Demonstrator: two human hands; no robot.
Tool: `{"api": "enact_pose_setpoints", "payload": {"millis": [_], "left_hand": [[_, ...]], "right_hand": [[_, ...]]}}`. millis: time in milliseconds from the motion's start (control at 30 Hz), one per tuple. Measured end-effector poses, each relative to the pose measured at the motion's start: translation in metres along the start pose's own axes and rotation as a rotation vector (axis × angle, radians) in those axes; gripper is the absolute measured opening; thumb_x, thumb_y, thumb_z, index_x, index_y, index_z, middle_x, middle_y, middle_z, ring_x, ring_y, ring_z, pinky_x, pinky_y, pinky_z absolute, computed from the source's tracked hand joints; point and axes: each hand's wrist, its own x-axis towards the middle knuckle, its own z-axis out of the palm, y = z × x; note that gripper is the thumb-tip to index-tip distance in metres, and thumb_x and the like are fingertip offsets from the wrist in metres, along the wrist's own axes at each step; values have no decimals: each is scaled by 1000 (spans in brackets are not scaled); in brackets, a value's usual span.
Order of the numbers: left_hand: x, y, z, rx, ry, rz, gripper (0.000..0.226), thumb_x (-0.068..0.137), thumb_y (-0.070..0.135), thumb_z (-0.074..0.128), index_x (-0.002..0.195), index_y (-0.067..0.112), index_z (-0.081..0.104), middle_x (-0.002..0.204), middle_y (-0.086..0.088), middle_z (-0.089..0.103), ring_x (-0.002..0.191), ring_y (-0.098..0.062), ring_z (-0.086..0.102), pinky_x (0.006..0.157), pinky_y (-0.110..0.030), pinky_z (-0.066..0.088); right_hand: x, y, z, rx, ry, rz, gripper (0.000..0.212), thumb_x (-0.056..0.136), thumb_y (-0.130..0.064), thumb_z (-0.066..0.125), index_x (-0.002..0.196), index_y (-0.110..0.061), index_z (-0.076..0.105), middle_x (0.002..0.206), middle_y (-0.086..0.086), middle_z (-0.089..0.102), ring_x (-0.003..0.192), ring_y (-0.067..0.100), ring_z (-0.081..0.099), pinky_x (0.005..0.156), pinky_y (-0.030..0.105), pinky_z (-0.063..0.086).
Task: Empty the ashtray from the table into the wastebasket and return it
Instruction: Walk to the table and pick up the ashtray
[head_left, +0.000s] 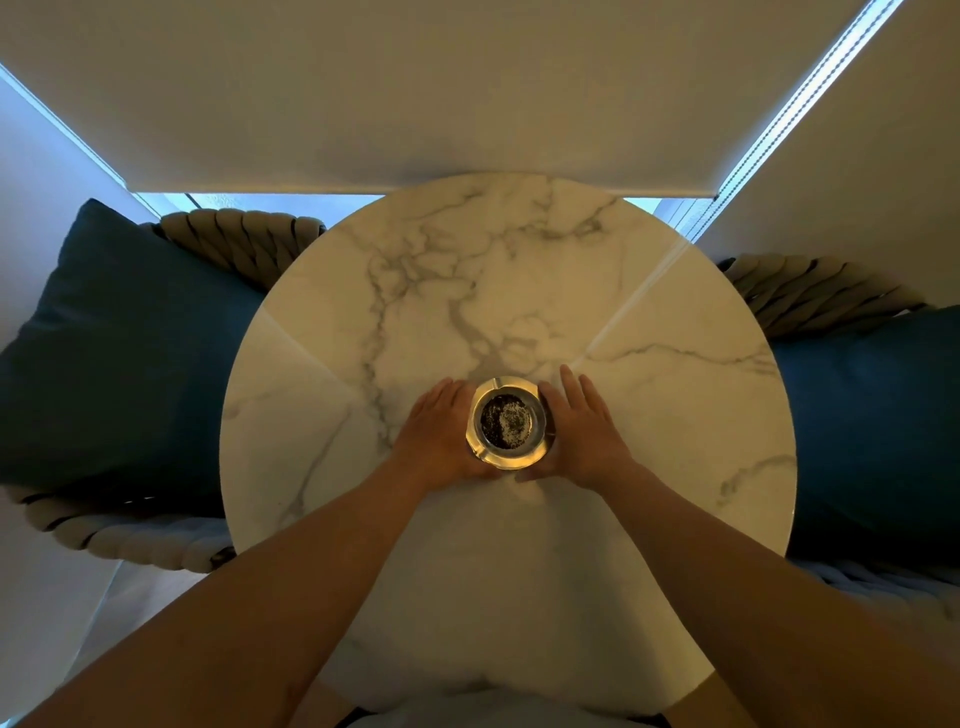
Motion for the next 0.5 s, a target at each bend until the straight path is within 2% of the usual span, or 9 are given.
{"api": "enact_pose_setpoints", "payload": {"millis": [100,233,367,500], "left_hand": [[-13,5,-10,-50,100,65,99,51,61,86,130,15,47,125,-1,54,121,-23,51,103,-41,43],[-38,14,-20,-126,220,174,104,44,62,84,131,20,45,117,-1,58,109,-19,53,94,-38,50],[-69,23,-26,-132,304,263,107,43,63,82,132,22,38,121,-2,57,114,-13,45,98,-31,45],[-99,25,-22,-104,250,221,116,47,60,87,143,17,36,145,-2,46,140,-11,29,115,-23,25]], "right_hand": [[-11,-4,-8,6,31,-33,133,48,-60,88,153,-23,16,166,9,-2,152,33,-6,124,48,13],[-33,-11,-18,25,38,-80,132,51,-57,88,154,-19,15,166,9,0,152,32,-3,124,46,14],[-63,-17,-22,72,43,-139,133,54,-55,88,155,-14,13,166,8,4,153,26,7,123,41,20],[-93,-24,-21,71,56,-189,133,55,-58,86,155,-12,13,166,7,7,152,21,10,123,33,17]]}}
